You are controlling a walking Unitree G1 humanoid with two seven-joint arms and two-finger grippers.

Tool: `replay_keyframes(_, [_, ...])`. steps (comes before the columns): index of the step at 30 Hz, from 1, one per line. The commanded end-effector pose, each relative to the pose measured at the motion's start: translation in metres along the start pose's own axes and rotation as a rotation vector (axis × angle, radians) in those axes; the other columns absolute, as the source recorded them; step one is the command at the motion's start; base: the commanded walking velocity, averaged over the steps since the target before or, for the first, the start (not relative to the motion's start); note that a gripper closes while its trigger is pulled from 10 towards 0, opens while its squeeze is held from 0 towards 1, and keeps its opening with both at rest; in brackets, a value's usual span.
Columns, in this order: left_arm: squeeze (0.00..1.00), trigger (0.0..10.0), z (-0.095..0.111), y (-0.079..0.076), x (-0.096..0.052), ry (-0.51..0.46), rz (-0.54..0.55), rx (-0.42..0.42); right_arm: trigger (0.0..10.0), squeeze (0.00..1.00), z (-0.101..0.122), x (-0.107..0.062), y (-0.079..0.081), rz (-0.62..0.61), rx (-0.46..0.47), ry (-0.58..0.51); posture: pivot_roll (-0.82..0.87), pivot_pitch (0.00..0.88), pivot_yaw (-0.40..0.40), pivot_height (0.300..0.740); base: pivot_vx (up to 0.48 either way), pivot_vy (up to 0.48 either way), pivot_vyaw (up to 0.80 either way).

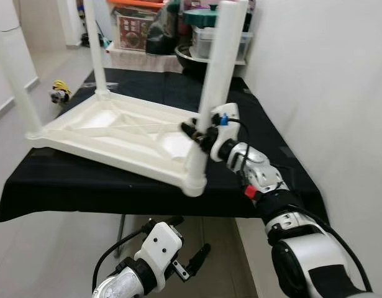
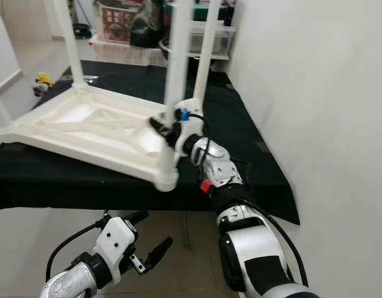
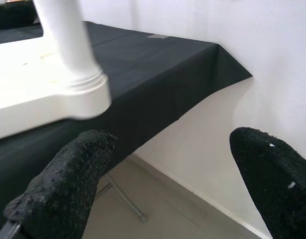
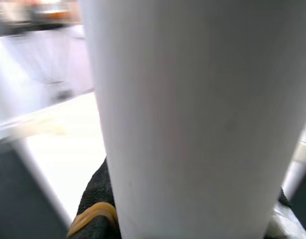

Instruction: Building children table

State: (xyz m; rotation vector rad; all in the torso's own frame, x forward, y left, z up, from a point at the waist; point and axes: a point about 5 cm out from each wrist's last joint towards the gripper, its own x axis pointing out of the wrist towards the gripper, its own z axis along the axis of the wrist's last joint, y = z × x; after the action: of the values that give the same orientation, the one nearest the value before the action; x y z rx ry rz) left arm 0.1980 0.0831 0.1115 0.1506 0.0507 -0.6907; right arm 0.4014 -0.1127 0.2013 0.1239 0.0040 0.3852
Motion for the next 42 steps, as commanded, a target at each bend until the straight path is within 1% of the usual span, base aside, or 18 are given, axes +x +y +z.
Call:
replay_keyframes(1, [0.0, 10.0, -0.003, -0.001, 0.0, 0.011, -0.005, -0.005, 0.0, 0.0, -0.011, -0.01, -0.033, -0.334, 0.063, 0.059, 0.13, 0.0, -0.126, 0.74, 0.0, 0.0, 0.0])
replay_keyframes(4, [0.0, 10.0, -0.003, -0.001, 0.0, 0.012, -0.007, -0.005, 0.0, 0.0, -0.021, -0.024, -0.049, -0.677, 0.142, 0.064, 0.13, 0.0, -0.127, 0.74, 0.0, 0.0, 0.0])
replay_keyframes(8, [0.0, 10.0, -0.003, -0.001, 0.0, 0.014, -0.009, -0.003, 0.0, 0.0, -0.026, -0.026, -0.041, -0.774, 0.194, 0.066, 0.14, 0.0, -0.127, 0.74, 0.0, 0.0, 0.0])
replay_keyframes(9, [0.0, 10.0, -0.003, -0.001, 0.001, 0.014, -0.009, -0.002, 6.0, 0.0, -0.027, -0.021, -0.031, -0.74, 0.207, 0.071, 0.14, 0.0, -0.129, 0.74, 0.0, 0.0, 0.0])
replay_keyframes(11, [0.0, 10.0, -0.003, -0.001, 0.001, 0.014, -0.009, -0.002, 6.0, 0.0, -0.027, -0.021, -0.031, -0.74, 0.207, 0.071, 0.14, 0.0, -0.129, 0.74, 0.0, 0.0, 0.0])
replay_keyframes(12, [0.0, 10.0, -0.003, -0.001, 0.001, 0.014, -0.008, -0.001, 10.0, 0.0, -0.025, -0.013, -0.016, -0.657, 0.234, 0.049, 0.14, 0.0, -0.124, 0.74, 0.0, 0.0, 0.0])
replay_keyframes(13, [0.0, 10.0, -0.003, -0.001, 0.001, 0.014, -0.007, 0.001, 10.0, 0.71, -0.02, -0.006, -0.003, -0.56, 0.249, 0.012, 0.13, 0.0, -0.122, 0.74, 0.0, 0.0, 0.0])
replay_keyframes(14, [0.0, 10.0, -0.003, -0.001, 0.001, 0.014, -0.007, 0.001, 10.0, 0.71, -0.02, -0.006, -0.003, -0.56, 0.249, 0.012, 0.13, 0.0, -0.122, 0.74, 0.0, 0.0, 0.0])
replay_keyframes(15, [0.0, 10.0, -0.002, 0.0, 0.002, 0.014, -0.006, 0.002, 10.0, 1.0, -0.015, -0.002, 0.006, -0.507, 0.25, -0.022, 0.13, 0.0, -0.123, 0.74, 0.0, 0.0, 0.0])
replay_keyframes(18, [0.0, 10.0, -0.002, 0.0, 0.002, 0.012, -0.001, 0.002, 10.0, 1.0, -0.002, 0.0, 0.007, -0.428, 0.228, -0.111, 0.13, 0.0, -0.126, 0.74, 0.0, 0.0, 0.0])
replay_keyframes(19, [0.0, 10.0, -0.002, 0.0, 0.002, 0.013, 0.0, 0.001, 10.0, 0.0, 0.003, 0.0, 0.008, -0.384, 0.225, -0.146, 0.13, 0.0, -0.125, 0.74, 0.0, 0.0, 0.0])
replay_keyframes(25, [0.0, 10.0, -0.002, 0.001, 0.002, 0.012, -0.002, 0.0, 10.0, 0.0, 0.012, 0.001, 0.008, -0.252, 0.233, -0.183, 0.13, 0.0, -0.121, 0.74, 0.0, 0.0, 0.0])
replay_keyframes(26, [0.0, 10.0, -0.002, 0.0, 0.003, 0.01, -0.004, -0.001, 10.0, 0.0, 0.015, -0.001, 0.009, 0.07, 0.226, -0.156, 0.13, 0.0, -0.122, 0.74, 0.0, 0.0, 0.0])
replay_keyframes(31, [0.0, 10.0, -0.002, 0.0, 0.003, 0.009, -0.004, -0.002, 10.0, 0.0, 0.014, -0.012, 0.015, 0.422, 0.159, -0.103, 0.13, 0.0, -0.125, 0.74, 0.0, 0.0, 0.0])
replay_keyframes(33, [0.0, 10.0, -0.002, 0.0, 0.003, 0.009, -0.003, -0.002, 10.0, 0.0, 0.009, -0.026, 0.026, 0.707, 0.096, -0.03, 0.13, 0.0, -0.126, 0.74, 0.0, 0.0, 0.0])
replay_keyframes(40, [0.0, 10.0, -0.002, -0.001, 0.002, 0.009, 0.0, -0.003, 10.0, 0.0, -0.003, -0.03, 0.051, 0.957, -0.059, 0.071, 0.14, 0.0, -0.128, 0.74, 0.0, 0.0, 0.0])
replay_keyframes(41, [0.0, 10.0, -0.002, -0.001, 0.002, 0.009, -0.001, -0.003, 0.0, 0.0, -0.003, -0.026, 0.054, 0.938, -0.092, 0.055, 0.13, 0.0, -0.127, 0.74, 0.0, 0.0, 0.0])
replay_keyframes(42, [0.0, 10.0, -0.002, -0.001, 0.002, 0.009, -0.001, -0.002, 0.0, 0.0, -0.002, -0.023, 0.055, 0.926, -0.114, 0.043, 0.13, 0.0, -0.127, 0.74, 0.0, 0.0, 0.0])
